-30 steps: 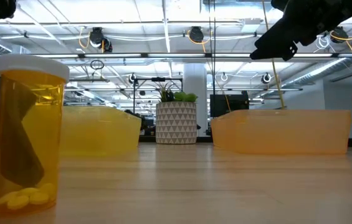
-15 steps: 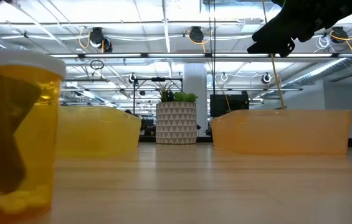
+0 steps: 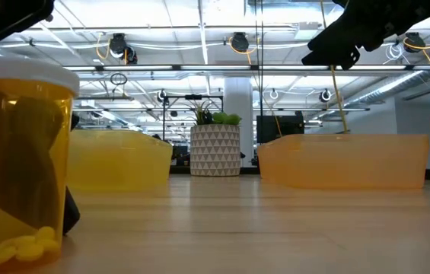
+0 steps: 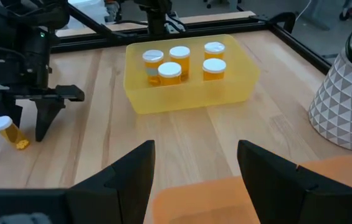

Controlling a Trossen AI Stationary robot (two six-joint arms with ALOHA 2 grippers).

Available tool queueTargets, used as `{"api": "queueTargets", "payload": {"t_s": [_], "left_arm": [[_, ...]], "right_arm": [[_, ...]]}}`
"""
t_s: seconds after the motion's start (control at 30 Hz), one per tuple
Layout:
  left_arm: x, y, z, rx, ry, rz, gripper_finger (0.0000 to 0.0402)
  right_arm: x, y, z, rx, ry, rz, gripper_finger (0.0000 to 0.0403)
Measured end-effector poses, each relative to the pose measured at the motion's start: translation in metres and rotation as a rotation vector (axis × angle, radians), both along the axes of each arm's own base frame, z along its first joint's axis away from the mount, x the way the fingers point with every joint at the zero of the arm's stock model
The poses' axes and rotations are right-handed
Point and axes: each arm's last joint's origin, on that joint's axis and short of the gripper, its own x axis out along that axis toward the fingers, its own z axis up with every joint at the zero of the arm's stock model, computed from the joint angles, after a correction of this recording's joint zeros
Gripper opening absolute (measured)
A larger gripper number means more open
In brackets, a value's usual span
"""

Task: Pick and place medicine bottles into bin by pill shape (circle, oval)
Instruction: Put the small medicine bottle into the orange bin

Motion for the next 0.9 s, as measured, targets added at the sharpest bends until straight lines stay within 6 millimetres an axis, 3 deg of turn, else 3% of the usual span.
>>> {"api": "queueTargets", "payload": {"t_s": [0.23,0.67,0.9], "left_arm": [[0.004,0.002,0.001,-0.007,0.003,-0.037,0.0181],[0.012,0.01,0.001,0.026,0.003,-0.079,0.0176],[0.012,0.011,0.001,0.032,0.001,-0.075,0.0123]], "right_arm": [[0.0,0.0,0.0,-0.001,0.0,0.0,0.0224],[0.0,0.0,0.0,-0.001,0.0,0.0,0.0224],[0.0,0.0,0.0,-0.001,-0.001,-0.001,0.0224]]}}
